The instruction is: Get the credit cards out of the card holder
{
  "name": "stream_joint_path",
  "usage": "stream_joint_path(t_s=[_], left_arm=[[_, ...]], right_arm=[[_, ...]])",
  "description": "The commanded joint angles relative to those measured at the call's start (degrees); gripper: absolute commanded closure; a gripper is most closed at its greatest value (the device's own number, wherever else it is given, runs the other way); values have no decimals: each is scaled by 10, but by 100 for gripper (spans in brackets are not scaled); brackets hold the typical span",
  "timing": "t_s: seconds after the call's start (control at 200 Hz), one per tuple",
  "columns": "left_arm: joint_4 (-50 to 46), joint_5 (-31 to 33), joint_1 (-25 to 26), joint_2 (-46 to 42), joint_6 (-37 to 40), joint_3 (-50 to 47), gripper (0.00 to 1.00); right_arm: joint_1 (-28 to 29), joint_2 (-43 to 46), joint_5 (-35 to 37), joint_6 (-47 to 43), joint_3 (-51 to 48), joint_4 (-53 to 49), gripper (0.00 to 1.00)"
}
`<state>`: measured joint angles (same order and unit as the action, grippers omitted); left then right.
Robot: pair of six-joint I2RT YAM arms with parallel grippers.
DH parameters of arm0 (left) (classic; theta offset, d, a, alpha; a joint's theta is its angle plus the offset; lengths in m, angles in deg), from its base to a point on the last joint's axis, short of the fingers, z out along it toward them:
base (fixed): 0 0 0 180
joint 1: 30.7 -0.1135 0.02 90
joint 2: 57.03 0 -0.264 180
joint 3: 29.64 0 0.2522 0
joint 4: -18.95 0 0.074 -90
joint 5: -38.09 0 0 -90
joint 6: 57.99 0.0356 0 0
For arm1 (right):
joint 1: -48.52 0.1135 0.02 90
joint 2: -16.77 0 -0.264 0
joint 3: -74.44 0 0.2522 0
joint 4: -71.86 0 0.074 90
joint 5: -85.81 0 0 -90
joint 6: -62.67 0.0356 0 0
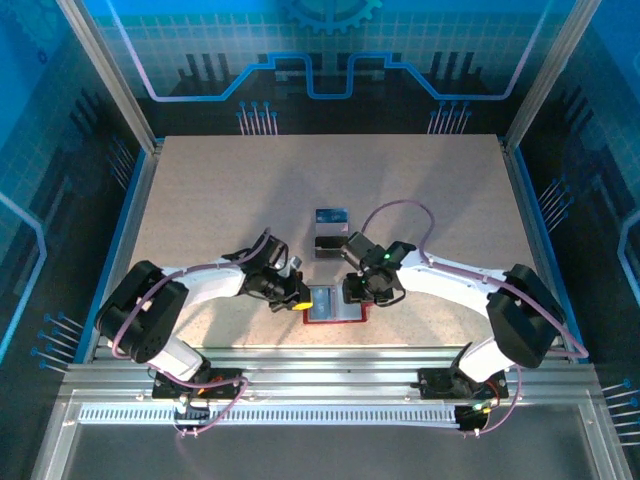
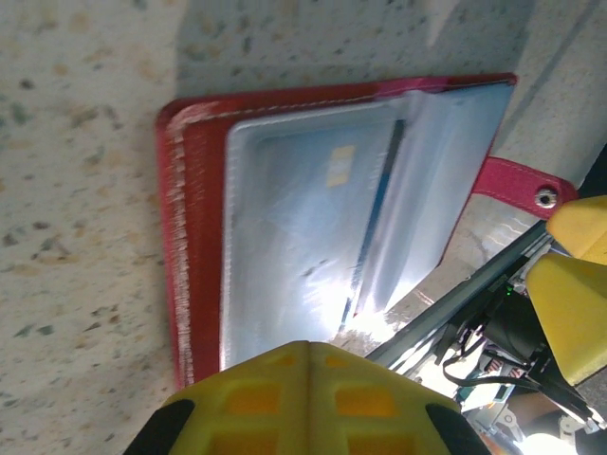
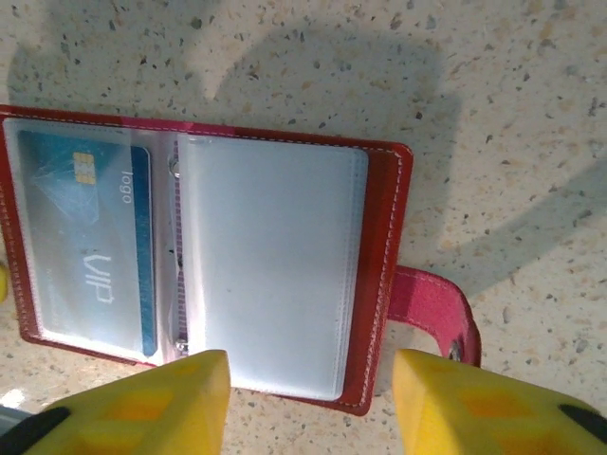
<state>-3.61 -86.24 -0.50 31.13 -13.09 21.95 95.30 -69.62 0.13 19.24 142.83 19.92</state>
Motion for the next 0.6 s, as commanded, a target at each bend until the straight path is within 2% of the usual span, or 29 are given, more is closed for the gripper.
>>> stream_joint_path(t_s=[0.0,0.145,0.29,0.595], left_arm=[[-20,-4,12,-13,-3,21,96],[-11,-3,24,-5,-9,25,96],[-6,-2,34,8,-11,32,97],[-5,8,44,19,-10,29,97]], right_arm=[[-5,23,-9,-1,-9,-2,57],[-13,30,-91,14,-37,95,73],[-26,0,-173,37,-68,187,87],[-37,-39,-191,45,-77,236,90]])
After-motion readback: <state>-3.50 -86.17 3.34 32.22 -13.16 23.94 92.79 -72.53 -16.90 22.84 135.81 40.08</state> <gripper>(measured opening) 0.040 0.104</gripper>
